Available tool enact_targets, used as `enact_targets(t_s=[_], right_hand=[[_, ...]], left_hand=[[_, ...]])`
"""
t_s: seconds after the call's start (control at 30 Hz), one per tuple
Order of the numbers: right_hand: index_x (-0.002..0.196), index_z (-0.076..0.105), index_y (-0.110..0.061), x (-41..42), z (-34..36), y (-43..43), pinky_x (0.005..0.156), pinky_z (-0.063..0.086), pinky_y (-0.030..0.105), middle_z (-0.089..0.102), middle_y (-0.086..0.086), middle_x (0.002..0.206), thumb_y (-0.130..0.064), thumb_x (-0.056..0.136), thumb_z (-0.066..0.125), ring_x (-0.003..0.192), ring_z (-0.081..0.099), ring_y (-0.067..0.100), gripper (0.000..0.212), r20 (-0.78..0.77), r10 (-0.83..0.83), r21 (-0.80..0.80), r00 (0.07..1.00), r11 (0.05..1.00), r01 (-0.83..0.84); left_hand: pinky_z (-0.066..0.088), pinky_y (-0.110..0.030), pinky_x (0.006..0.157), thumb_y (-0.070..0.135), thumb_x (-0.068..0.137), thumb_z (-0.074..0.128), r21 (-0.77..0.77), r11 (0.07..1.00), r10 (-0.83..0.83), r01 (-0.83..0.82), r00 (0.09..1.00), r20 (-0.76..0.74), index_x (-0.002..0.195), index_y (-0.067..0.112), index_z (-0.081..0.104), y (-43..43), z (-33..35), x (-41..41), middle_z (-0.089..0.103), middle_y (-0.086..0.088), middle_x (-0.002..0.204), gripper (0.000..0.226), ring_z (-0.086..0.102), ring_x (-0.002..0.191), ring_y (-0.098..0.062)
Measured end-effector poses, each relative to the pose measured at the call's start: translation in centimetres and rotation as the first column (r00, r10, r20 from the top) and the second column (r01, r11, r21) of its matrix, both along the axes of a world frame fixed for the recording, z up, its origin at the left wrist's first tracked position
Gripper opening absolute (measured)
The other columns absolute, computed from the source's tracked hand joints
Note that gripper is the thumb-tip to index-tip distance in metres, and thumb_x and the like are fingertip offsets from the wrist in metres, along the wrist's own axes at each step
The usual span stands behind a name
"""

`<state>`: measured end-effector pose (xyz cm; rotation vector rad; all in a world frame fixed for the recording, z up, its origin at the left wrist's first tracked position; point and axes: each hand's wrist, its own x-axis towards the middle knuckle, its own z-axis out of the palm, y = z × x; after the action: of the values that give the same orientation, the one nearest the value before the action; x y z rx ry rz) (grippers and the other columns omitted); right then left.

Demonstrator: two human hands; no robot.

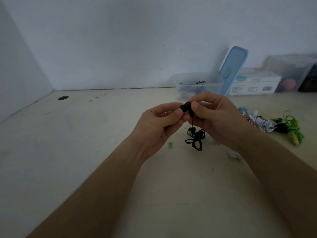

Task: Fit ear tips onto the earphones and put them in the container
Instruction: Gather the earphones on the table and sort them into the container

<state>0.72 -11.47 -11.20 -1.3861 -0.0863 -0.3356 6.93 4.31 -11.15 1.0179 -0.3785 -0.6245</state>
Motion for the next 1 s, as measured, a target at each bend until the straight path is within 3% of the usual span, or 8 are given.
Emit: enact_targets(t_s=[0.3, 0.5, 0.6, 0.8, 1.0], right_hand=[[0.079, 0.07, -0.013, -0.01, -0.22, 0.06, 0.07, 0.057, 0.028, 0.069, 0.011, 0.077, -0.015, 0.077, 0.065, 0.07, 0.066, 0.02, 0.006, -0.014, 0.0, -0.001, 1.0, 1.0, 0.0], [0.084, 0.067, -0.008, 0.0, -0.14, 0.13, 0.065, 0.056, 0.027, 0.067, 0.014, 0.078, -0.016, 0.079, 0.065, 0.069, 0.064, 0.021, 0.01, -0.052, -0.048, -0.018, 0.998, 0.999, 0.047], [0.086, 0.067, -0.008, 0.06, -0.19, 0.13, 0.065, 0.056, 0.027, 0.067, 0.012, 0.08, -0.007, 0.091, 0.06, 0.071, 0.063, 0.02, 0.008, -0.078, -0.068, -0.006, 0.995, 0.998, 0.068], [0.087, 0.067, -0.01, 0.16, -0.23, 0.38, 0.071, 0.057, 0.029, 0.069, 0.01, 0.083, -0.006, 0.093, 0.059, 0.076, 0.064, 0.02, 0.011, -0.064, -0.131, 0.008, 0.989, 0.991, 0.132], [0.091, 0.071, -0.014, 0.04, -0.1, 0.37, 0.074, 0.057, 0.029, 0.072, 0.011, 0.089, -0.016, 0.083, 0.066, 0.079, 0.067, 0.02, 0.01, -0.031, -0.176, -0.011, 0.984, 0.984, 0.176]], left_hand=[[0.058, -0.018, 0.069, 0.003, 0.07, 0.067, 0.022, 1.0, -0.007, 0.007, 1.0, 0.019, 0.095, 0.003, 0.07, 0.19, -0.02, 0.22, 0.074, -0.013, 0.084, 0.025, 0.073, 0.075, -0.016], [0.059, -0.021, 0.074, -0.004, 0.082, 0.065, 0.087, 0.995, 0.043, -0.055, 0.989, 0.143, 0.098, 0.0, 0.069, 0.36, 0.08, 0.26, 0.075, -0.015, 0.086, 0.018, 0.073, 0.076, -0.018], [0.058, -0.021, 0.072, -0.004, 0.084, 0.065, 0.111, 0.989, 0.074, -0.098, 0.976, 0.206, 0.095, 0.004, 0.07, 0.35, 0.28, 0.15, 0.075, -0.014, 0.085, 0.014, 0.072, 0.076, -0.019], [0.057, -0.023, 0.075, -0.003, 0.087, 0.066, 0.125, 0.98, 0.122, -0.158, 0.959, 0.257, 0.096, 0.007, 0.071, 0.13, 0.26, -0.11, 0.075, -0.018, 0.092, 0.015, 0.073, 0.083, -0.022], [0.058, -0.026, 0.084, -0.005, 0.087, 0.064, 0.075, 0.987, 0.123, -0.139, 0.973, 0.193, 0.102, 0.001, 0.072, -0.02, 0.24, -0.3, 0.075, -0.018, 0.099, 0.018, 0.073, 0.088, -0.024]])
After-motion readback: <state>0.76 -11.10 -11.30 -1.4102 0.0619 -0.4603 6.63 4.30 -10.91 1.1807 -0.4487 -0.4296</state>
